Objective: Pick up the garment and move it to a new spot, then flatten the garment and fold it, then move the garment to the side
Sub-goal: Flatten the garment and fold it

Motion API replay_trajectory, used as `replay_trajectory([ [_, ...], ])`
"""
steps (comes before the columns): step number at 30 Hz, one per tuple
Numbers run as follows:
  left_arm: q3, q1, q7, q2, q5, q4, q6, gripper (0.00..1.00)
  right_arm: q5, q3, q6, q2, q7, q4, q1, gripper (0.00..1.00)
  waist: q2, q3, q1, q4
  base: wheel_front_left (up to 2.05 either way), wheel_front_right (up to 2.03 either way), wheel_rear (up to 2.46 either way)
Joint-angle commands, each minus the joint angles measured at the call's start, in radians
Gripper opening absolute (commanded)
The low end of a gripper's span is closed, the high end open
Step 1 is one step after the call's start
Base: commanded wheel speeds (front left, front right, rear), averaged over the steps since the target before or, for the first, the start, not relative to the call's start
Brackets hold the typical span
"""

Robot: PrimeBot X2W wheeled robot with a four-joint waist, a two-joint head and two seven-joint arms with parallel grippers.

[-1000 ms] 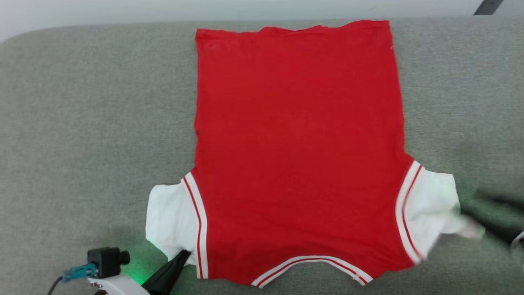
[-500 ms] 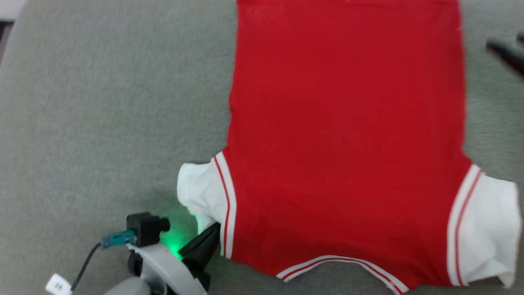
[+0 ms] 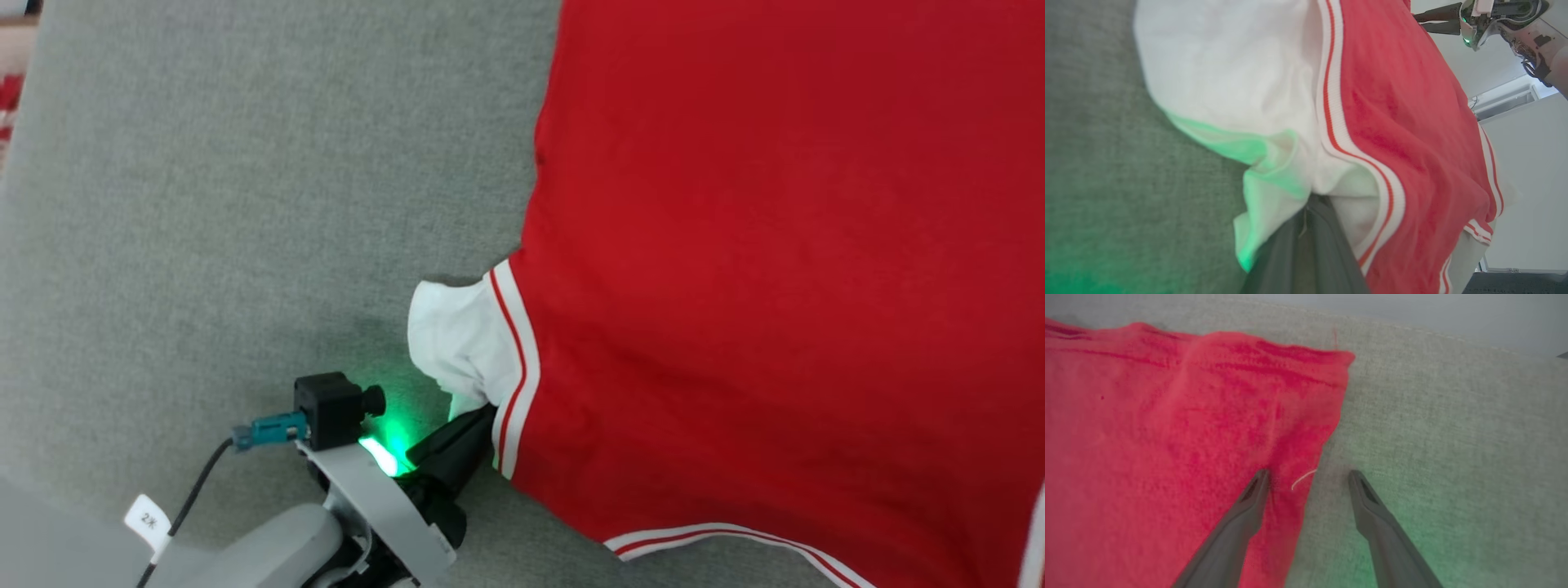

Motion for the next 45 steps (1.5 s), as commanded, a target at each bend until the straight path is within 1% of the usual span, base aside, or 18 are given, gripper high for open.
replay_trajectory([
  [1,-0.023,-0.015,0.029,-0.066,-0.037,0.1,0.029,0.0,-0.01,-0.003,-0.001,0.018,0.018,0.037,-0.016,1.0,0.0,0.058,0.0,0.042,0.0,0.0,0.0],
  [4,-0.033,-0.035,0.026,-0.079,-0.042,0.105,0.03,0.0,-0.034,-0.014,-0.001,0.043,0.008,0.079,-0.045,1.0,0.0,0.075,0.0,0.047,0.0,0.0,0.0],
  [9,-0.046,-0.056,0.025,-0.08,-0.05,0.119,0.031,0.0,-0.06,0.003,-0.001,0.091,0.041,0.132,-0.039,1.0,0.0,0.077,0.0,0.042,0.0,0.0,0.0],
  [10,-0.046,-0.058,0.024,-0.078,-0.051,0.118,0.031,0.0,-0.06,0.005,0.0,0.098,0.046,0.134,-0.038,0.48,0.0,0.073,0.0,0.04,0.0,0.0,0.0],
  [11,-0.047,-0.06,0.024,-0.075,-0.048,0.115,0.031,0.0,-0.064,0.004,0.003,0.1,0.041,0.137,-0.038,0.18,0.0,0.067,0.0,0.037,0.0,0.0,0.0],
  [12,-0.045,-0.061,0.023,-0.072,-0.047,0.114,0.031,0.0,-0.069,0.003,0.003,0.099,0.031,0.139,-0.04,0.0,0.0,0.062,0.0,0.034,0.0,0.0,0.0],
  [17,-0.025,-0.048,0.02,-0.062,-0.044,0.123,0.031,0.0,-0.037,-0.04,0.002,0.093,-0.051,0.129,-0.031,0.0,0.0,0.009,0.0,0.018,0.0,0.0,0.0],
  [21,0.017,-0.017,0.014,-0.042,-0.032,0.119,0.031,0.0,-0.012,-0.028,0.001,0.067,-0.073,0.05,0.023,0.0,0.0,-0.057,0.0,-0.004,0.0,0.0,0.0],
  [22,0.017,-0.017,0.014,-0.042,-0.032,0.119,0.031,0.0,-0.012,-0.028,0.001,0.067,-0.073,0.05,0.023,0.0,0.0,-0.057,0.0,-0.004,0.0,0.0,0.0],
  [25,0.055,0.017,0.011,-0.022,-0.016,0.112,0.03,0.0,-0.008,0.007,-0.001,0.016,-0.097,-0.049,0.085,0.0,0.0,-0.112,0.0,-0.027,0.0,0.0,0.0],
  [29,0.117,0.072,0.005,0.002,0.012,0.106,0.027,0.0,0.046,0.033,-0.001,-0.036,-0.108,-0.176,0.205,0.0,0.0,-0.182,0.0,-0.063,0.0,0.0,0.0],
  [34,0.149,0.135,0.005,0.004,0.031,0.089,0.019,0.0,0.108,0.064,-0.001,-0.117,-0.104,-0.345,0.383,0.0,0.0,-0.266,0.0,-0.108,0.0,0.0,0.0],
  [39,0.175,0.177,0.005,0.009,0.032,0.096,0.017,0.0,0.175,0.063,-0.001,-0.187,-0.123,-0.497,0.574,0.0,0.0,-0.34,0.0,-0.151,0.0,0.0,0.0],
  [45,0.202,0.223,0.005,0.011,0.031,0.115,0.017,0.0,0.217,0.05,-0.001,-0.226,-0.167,-0.631,0.794,0.0,0.0,-0.406,0.0,-0.194,0.0,0.0,0.0],
])
